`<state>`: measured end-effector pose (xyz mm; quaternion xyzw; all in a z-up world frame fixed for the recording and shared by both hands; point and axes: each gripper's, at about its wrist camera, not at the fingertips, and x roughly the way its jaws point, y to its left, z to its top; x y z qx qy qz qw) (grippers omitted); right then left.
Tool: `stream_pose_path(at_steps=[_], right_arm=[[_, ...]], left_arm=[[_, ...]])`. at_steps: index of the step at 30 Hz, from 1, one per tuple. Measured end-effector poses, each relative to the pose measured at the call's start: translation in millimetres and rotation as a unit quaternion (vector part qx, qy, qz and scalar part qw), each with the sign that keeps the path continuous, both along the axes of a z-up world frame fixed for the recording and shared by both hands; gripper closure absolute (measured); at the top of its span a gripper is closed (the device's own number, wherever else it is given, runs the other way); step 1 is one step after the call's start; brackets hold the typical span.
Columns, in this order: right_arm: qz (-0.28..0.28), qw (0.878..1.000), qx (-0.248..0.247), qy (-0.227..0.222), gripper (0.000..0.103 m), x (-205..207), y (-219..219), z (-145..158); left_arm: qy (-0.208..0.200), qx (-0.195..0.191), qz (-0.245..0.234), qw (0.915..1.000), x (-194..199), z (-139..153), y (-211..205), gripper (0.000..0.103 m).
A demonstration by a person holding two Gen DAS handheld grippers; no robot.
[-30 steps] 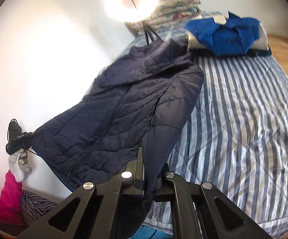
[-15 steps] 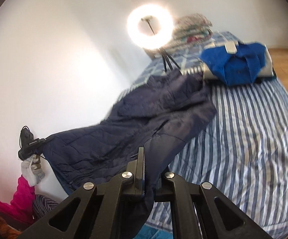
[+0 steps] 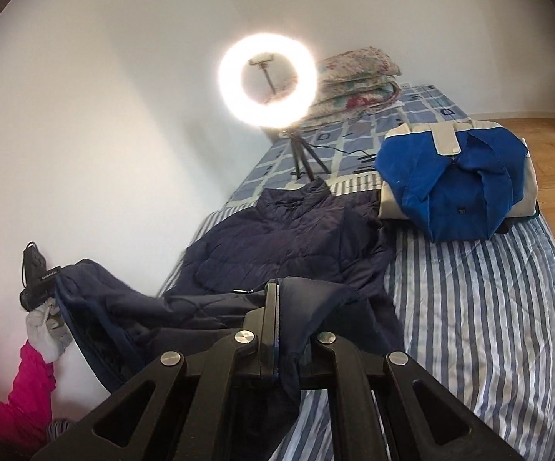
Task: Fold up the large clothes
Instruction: 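Carry the held hem over onto the collar with both tools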
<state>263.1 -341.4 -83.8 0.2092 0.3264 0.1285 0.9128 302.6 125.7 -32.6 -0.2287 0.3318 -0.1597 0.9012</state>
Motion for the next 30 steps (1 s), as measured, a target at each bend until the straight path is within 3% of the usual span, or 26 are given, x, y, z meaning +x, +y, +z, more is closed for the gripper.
stream_pose_path(at_steps=[9,16,23,30], right_arm=[[-0.039,0.998,-0.032,0.044,0.102,93.5,-7.5,-26.9],[-0.061,0.994,-0.029,0.085,0.102,136.3,-19.4,-59.1],[-0.068,0.989,-0.062,0.114,0.102,172.2,-19.8,-86.0],[-0.070,0.985,-0.081,0.138,0.102,205.0,-24.0,-113.8]], left_arm=[[0.035,0.018,0.014,0.9991,103.2,-39.8,-17.8,0.101],[0.074,0.014,0.022,0.9969,145.1,-85.3,-13.8,0.101],[0.109,0.013,0.022,0.9937,182.0,-125.1,-20.6,0.101],[0.131,0.040,0.021,0.9904,220.9,-156.3,-31.4,0.101]])
